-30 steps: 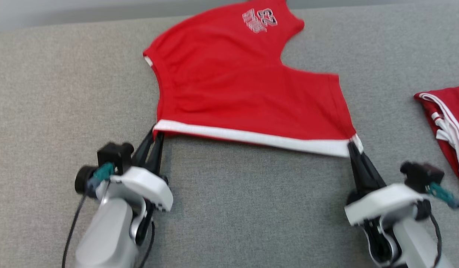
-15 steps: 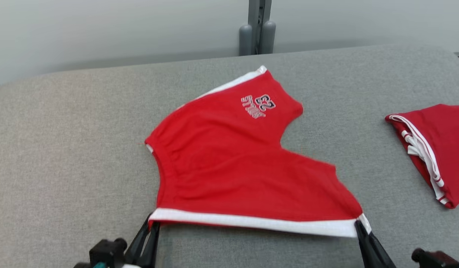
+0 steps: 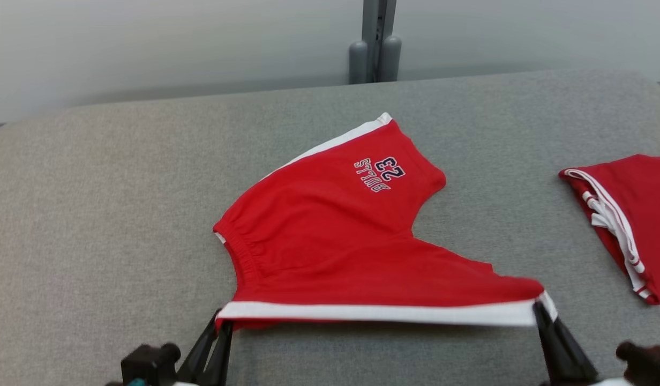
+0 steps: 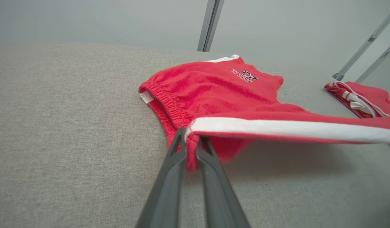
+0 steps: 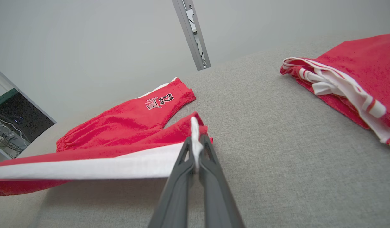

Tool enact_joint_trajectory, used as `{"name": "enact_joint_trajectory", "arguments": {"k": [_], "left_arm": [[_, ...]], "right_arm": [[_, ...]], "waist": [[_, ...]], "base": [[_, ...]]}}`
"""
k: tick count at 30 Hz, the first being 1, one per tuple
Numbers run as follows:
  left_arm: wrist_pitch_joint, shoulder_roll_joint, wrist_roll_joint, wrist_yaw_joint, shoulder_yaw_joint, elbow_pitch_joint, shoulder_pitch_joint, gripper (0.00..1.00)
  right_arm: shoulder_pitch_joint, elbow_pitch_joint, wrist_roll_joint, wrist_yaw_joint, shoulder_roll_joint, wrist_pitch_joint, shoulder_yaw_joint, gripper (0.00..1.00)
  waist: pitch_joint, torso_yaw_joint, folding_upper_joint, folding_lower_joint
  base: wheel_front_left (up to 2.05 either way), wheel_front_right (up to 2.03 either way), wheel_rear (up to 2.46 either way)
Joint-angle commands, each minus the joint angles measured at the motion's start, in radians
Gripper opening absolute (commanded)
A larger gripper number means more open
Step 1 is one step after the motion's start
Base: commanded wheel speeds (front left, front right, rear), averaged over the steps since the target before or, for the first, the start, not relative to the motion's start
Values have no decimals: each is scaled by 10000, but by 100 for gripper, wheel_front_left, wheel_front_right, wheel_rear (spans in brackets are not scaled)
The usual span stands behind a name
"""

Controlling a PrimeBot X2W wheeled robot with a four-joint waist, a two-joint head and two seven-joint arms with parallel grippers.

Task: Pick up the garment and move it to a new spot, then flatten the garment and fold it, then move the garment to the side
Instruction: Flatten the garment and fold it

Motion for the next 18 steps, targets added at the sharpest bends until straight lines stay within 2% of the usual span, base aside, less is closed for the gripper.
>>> {"name": "enact_joint_trajectory", "arguments": {"k": [1,9,18], "left_arm": [[22,116,-38,32,122,-32,-287,0],[722,47,-342,-511,-160,477,-2248,0],[612,-273,-502,-1186,-549,1655,-5030,0]], "right_arm": [[-237,50,-69,-31,-137,-5,-119,0],[-3446,1254,130,-26,-1096,-216,314,0],[-7666,3489,582,-18,-2192,-386,1425,0]], "waist": [[138,83,0,0],[1677,746,0,0],[3166,1707,0,0]], "base": [[0,0,0],[0,0,0],[0,0,0]]}}
